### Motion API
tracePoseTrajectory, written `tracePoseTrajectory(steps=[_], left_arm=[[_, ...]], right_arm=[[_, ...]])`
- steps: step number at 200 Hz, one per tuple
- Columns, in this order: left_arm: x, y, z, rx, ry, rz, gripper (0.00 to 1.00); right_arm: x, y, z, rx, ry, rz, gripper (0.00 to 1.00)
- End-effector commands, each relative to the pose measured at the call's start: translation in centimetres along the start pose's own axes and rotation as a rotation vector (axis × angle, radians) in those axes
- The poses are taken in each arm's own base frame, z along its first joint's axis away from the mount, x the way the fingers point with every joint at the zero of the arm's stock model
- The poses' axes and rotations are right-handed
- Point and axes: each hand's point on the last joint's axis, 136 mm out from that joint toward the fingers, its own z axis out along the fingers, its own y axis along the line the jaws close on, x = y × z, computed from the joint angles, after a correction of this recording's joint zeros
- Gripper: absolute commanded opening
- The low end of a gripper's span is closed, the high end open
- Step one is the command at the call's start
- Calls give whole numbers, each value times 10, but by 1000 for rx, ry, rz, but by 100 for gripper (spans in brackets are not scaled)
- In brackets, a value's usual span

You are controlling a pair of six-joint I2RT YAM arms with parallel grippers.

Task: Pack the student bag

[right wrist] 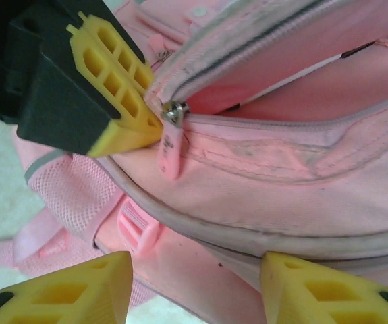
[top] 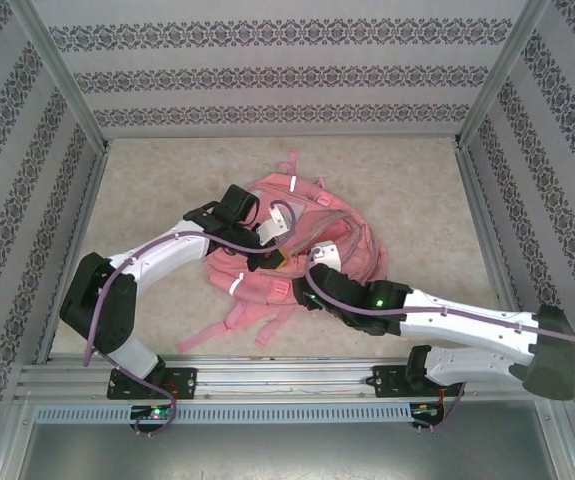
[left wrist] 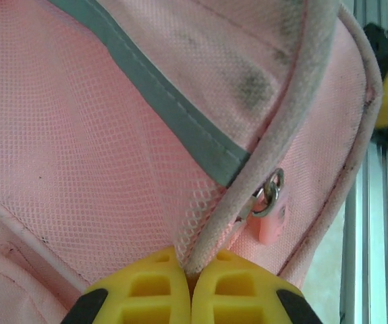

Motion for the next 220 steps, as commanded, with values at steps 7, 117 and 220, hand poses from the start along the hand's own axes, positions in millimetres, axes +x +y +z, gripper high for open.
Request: tracePoseTrajectory(steps=[7, 117, 220], left_arm=[[-35, -22, -11, 10, -142, -36, 0], [-16, -30, -51, -296, -282, -179, 0], [-37, -50, -41, -126, -323, -206, 0]], right_arm=[[-35, 7, 5, 74, -119, 93, 47], [-27, 32, 28, -439, 167, -69, 35], [-18, 22, 33, -190, 81, -80, 44]])
